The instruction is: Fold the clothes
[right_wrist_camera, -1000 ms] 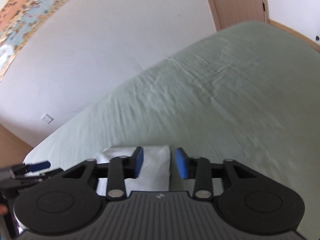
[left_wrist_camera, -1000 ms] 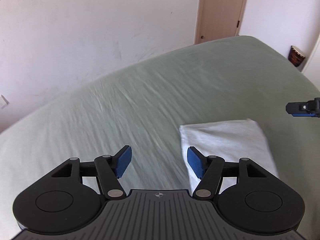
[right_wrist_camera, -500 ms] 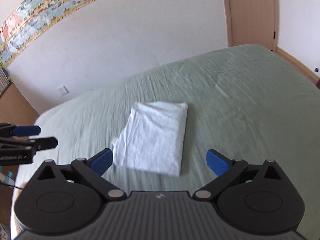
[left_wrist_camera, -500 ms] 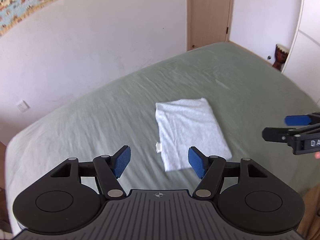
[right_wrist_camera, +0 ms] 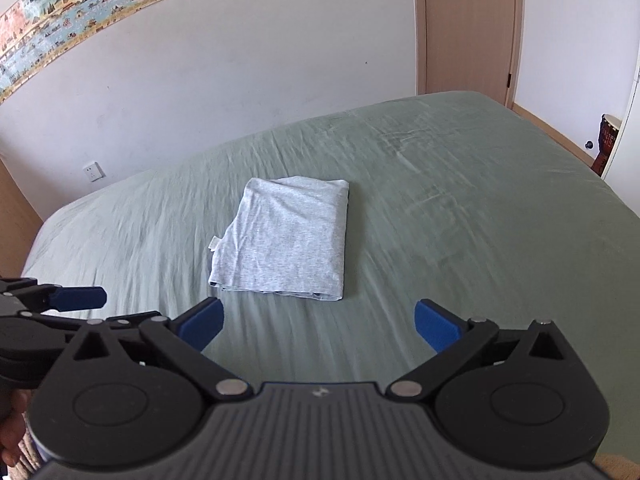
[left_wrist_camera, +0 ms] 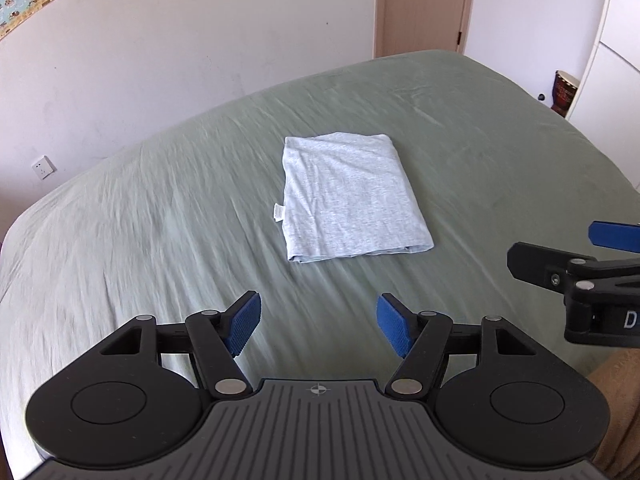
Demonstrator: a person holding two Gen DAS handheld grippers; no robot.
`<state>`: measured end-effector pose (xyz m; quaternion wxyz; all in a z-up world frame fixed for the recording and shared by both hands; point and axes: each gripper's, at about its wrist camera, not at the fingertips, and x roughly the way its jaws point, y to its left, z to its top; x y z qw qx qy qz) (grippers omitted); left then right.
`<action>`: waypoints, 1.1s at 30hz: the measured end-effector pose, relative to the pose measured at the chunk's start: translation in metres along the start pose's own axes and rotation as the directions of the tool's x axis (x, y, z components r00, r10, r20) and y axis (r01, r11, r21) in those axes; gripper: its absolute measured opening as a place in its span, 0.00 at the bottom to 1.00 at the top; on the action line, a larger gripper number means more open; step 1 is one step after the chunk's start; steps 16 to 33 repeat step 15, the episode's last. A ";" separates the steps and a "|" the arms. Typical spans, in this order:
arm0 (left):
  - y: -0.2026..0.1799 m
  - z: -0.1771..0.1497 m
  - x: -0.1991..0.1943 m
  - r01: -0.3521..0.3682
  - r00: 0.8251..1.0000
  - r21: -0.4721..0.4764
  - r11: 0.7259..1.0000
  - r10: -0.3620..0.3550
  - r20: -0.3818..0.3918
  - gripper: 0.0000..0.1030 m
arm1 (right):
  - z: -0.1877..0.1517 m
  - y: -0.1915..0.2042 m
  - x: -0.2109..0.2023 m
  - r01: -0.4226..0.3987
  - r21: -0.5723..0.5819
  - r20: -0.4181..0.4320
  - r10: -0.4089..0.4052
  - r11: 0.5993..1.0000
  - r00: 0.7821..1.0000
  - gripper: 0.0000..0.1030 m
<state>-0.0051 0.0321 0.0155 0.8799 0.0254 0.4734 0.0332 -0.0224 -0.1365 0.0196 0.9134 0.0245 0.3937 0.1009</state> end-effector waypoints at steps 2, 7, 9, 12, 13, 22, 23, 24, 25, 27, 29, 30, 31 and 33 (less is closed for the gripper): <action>0.003 0.000 0.002 -0.019 1.000 -0.011 1.000 0.019 0.004 0.62 | 0.001 -0.001 0.001 -0.003 0.008 0.001 0.003 1.000 1.000 0.99; 0.009 0.000 0.003 -0.015 1.000 -0.029 0.999 0.015 -0.001 0.62 | 0.003 0.001 0.002 -0.008 0.006 -0.001 0.008 1.000 1.000 0.99; 0.009 0.001 0.002 -0.020 1.000 -0.025 0.999 0.020 0.004 0.62 | 0.003 0.002 0.004 -0.007 0.003 -0.003 0.007 1.000 1.000 0.99; 0.009 0.001 0.001 -0.029 0.999 -0.015 0.999 0.029 0.012 0.62 | 0.002 0.003 0.005 -0.007 -0.005 -0.007 0.007 1.000 1.000 0.99; 0.008 0.001 0.001 -0.029 0.999 -0.012 0.999 0.029 0.014 0.62 | 0.002 0.004 0.005 -0.006 -0.008 -0.008 0.006 1.000 1.000 0.99; 0.008 0.000 0.001 -0.026 1.000 -0.012 1.000 0.027 0.016 0.62 | 0.002 0.005 0.006 -0.006 -0.013 -0.011 0.006 1.000 1.000 0.99; 0.008 0.000 0.001 -0.026 1.000 -0.012 1.000 0.027 0.016 0.62 | 0.002 0.005 0.006 -0.006 -0.013 -0.011 0.006 1.000 1.000 0.99; 0.008 0.000 0.001 -0.026 1.000 -0.012 1.000 0.027 0.016 0.62 | 0.002 0.005 0.006 -0.006 -0.013 -0.011 0.006 1.000 1.000 0.99; 0.008 0.000 0.001 -0.026 1.000 -0.012 1.000 0.027 0.016 0.62 | 0.002 0.005 0.006 -0.006 -0.013 -0.011 0.006 1.000 1.000 0.99; 0.008 0.000 0.001 -0.026 1.000 -0.012 1.000 0.027 0.016 0.62 | 0.002 0.005 0.006 -0.006 -0.013 -0.011 0.006 1.000 1.000 0.99; 0.008 0.000 0.001 -0.026 1.000 -0.012 1.000 0.027 0.016 0.62 | 0.002 0.005 0.006 -0.006 -0.013 -0.011 0.006 1.000 1.000 0.99; 0.008 0.000 0.001 -0.026 1.000 -0.012 1.000 0.027 0.016 0.62 | 0.002 0.005 0.006 -0.006 -0.013 -0.011 0.006 1.000 1.000 0.99; 0.008 0.000 0.001 -0.026 1.000 -0.012 1.000 0.027 0.016 0.62 | 0.002 0.005 0.006 -0.006 -0.013 -0.011 0.006 1.000 1.000 0.99; 0.008 0.000 0.001 -0.026 1.000 -0.012 1.000 0.027 0.016 0.62 | 0.002 0.005 0.006 -0.006 -0.013 -0.011 0.006 1.000 1.000 0.99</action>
